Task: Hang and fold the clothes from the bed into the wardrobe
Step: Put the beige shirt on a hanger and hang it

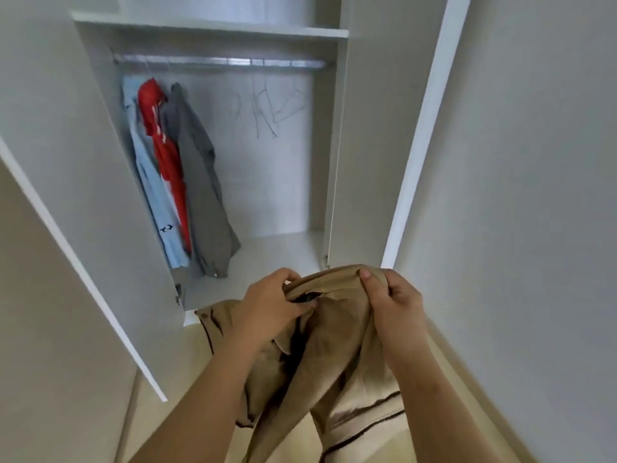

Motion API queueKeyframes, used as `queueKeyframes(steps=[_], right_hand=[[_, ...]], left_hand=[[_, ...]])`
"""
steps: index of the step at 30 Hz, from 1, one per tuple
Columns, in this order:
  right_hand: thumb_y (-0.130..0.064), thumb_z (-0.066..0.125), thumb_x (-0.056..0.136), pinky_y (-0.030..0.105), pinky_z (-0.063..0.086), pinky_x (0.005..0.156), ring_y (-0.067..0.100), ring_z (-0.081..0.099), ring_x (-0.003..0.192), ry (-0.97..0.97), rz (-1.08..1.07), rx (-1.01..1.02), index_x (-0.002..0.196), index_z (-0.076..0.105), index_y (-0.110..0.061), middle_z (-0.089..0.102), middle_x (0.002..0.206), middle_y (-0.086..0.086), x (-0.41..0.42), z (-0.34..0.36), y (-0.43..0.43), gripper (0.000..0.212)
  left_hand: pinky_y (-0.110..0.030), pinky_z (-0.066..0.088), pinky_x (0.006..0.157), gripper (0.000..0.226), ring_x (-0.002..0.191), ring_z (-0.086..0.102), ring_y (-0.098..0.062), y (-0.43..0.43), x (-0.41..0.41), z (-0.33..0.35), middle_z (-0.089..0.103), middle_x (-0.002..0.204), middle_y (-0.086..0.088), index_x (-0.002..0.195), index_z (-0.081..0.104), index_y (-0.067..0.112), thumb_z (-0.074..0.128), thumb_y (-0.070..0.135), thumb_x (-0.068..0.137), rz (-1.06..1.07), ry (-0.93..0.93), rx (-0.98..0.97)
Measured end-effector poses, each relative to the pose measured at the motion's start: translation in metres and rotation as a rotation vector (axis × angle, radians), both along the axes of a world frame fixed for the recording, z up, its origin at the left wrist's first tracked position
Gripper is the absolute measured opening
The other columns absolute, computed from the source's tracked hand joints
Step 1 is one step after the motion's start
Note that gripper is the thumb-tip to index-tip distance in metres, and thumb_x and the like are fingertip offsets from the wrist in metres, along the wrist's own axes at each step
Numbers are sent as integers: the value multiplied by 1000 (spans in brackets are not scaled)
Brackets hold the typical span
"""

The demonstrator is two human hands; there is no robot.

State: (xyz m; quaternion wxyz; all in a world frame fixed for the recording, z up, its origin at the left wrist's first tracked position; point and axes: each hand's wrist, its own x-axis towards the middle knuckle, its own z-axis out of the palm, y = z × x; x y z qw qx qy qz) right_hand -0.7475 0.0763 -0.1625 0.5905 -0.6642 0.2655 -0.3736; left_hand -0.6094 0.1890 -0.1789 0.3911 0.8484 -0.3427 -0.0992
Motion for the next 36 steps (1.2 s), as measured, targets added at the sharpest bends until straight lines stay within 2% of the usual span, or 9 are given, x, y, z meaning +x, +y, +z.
queueKeyframes(steps=[4,7,10,14,17,20,26,32,36], right_hand=[[-18,59,88,2,41,54,-7,58,62,-42,65,-83,69,66,-27,66,67,-17,65,13,4,22],[-19,60,88,3,42,54,-8,59,62,-61,118,-99,69,67,-28,66,66,-19,113,19,-4,22],[-24,60,89,5,44,59,-8,59,66,-51,166,-105,73,66,-30,66,70,-22,162,17,-18,18],[-28,60,88,20,46,66,-6,57,62,-26,233,-51,70,65,-28,65,65,-19,224,8,-43,19],[-27,59,89,22,47,69,-7,57,63,-18,270,-33,70,66,-28,66,67,-19,264,4,-70,20],[-28,58,90,21,46,67,-2,57,63,4,306,-11,70,66,-25,65,64,-13,302,6,-104,22],[-28,53,93,10,42,54,8,50,62,74,340,10,73,63,-13,56,65,-4,376,-7,-139,27],[-29,49,96,25,43,72,17,56,80,187,462,13,90,64,-9,63,84,5,447,-19,-126,26],[-26,49,96,21,41,67,14,54,76,227,522,-77,83,62,-10,61,80,3,509,-14,-119,24]], left_hand=[[-31,47,77,17,82,55,-14,24,68,-15,59,92,8,96,59,33,60,41,81,187,-75,259],[-27,35,69,19,74,47,-12,35,106,-28,51,81,9,93,59,32,43,41,90,478,-241,300],[-33,35,76,12,77,47,-16,36,139,-31,39,76,10,84,42,33,41,44,89,617,-217,356],[-27,40,68,19,70,51,-12,36,183,-33,52,77,6,72,39,29,40,30,92,678,-148,382],[-26,37,65,23,72,51,-16,24,223,-14,54,77,2,70,47,22,44,19,92,637,-10,262],[-25,40,66,11,75,53,-18,3,255,14,59,87,-7,87,59,11,50,16,92,673,145,-41],[-36,47,79,10,86,58,-30,-19,310,47,64,102,-14,87,66,6,58,10,83,832,739,-650],[-28,52,58,19,65,66,-23,-16,358,51,69,73,-12,75,69,7,58,19,85,826,783,-952],[-37,49,84,23,76,61,-24,-20,410,60,69,67,-8,77,67,6,54,20,90,781,763,-1108]])
